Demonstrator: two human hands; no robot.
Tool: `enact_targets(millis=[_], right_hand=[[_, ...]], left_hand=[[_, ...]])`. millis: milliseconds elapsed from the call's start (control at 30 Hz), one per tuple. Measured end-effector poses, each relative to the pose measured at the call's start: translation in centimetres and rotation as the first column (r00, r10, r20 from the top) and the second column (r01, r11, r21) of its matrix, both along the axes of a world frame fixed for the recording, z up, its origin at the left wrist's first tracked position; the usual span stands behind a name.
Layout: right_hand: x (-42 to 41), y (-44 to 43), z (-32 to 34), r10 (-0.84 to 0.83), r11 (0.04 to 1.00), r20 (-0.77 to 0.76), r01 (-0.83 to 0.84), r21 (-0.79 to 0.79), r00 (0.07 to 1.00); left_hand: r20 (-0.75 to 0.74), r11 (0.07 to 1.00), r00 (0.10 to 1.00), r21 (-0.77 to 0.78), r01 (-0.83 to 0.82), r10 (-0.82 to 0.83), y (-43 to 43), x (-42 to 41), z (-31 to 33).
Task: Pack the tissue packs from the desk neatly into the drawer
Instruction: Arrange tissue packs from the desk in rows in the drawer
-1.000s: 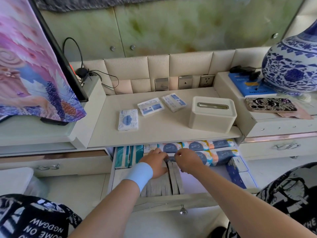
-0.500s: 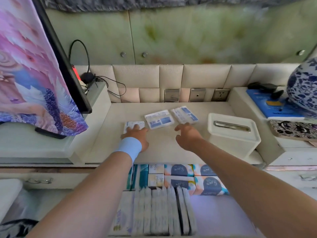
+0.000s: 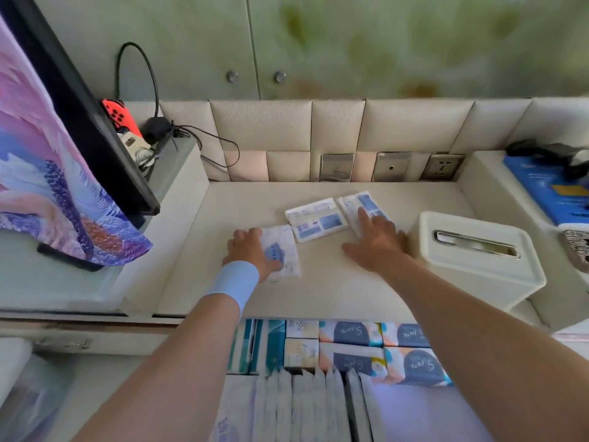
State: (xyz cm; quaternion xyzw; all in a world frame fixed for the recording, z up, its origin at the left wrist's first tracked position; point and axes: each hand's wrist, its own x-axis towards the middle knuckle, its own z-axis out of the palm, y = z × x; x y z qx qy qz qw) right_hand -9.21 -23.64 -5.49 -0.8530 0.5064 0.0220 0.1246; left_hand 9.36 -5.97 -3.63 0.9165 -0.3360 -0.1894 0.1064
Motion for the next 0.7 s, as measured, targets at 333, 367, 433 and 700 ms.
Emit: enact_targets(millis=[333, 367, 433, 700], right_hand=[[-1.4, 3.9, 0.2, -0.102, 0.995, 0.121, 0.099, 0.030, 0.987], [-1.7, 4.6, 0.5, -0.097, 0.995, 0.113, 0.094, 0.029, 0.989], [-2.2, 5.9, 1.1, -0.082, 0.996, 0.098, 0.079, 0.028, 0.992], [-6.5, 9.8, 2.8, -0.342, 0.910, 0.515, 0.142, 0.388, 0.786]], left_hand=[[0.017, 0.940, 0.977, 0.279, 0.198, -0.211, 0.7, -1.4, 1.5], [0.011, 0.942, 0.980, 0.279, 0.189, -0.200, 1.1, -1.9, 1.5], [0.003, 0.954, 0.984, 0.247, 0.172, -0.178, 2.0, -3.0, 1.7], [-0.046, 0.999, 0.998, -0.028, 0.030, -0.031, 5.9, -8.1, 0.1]])
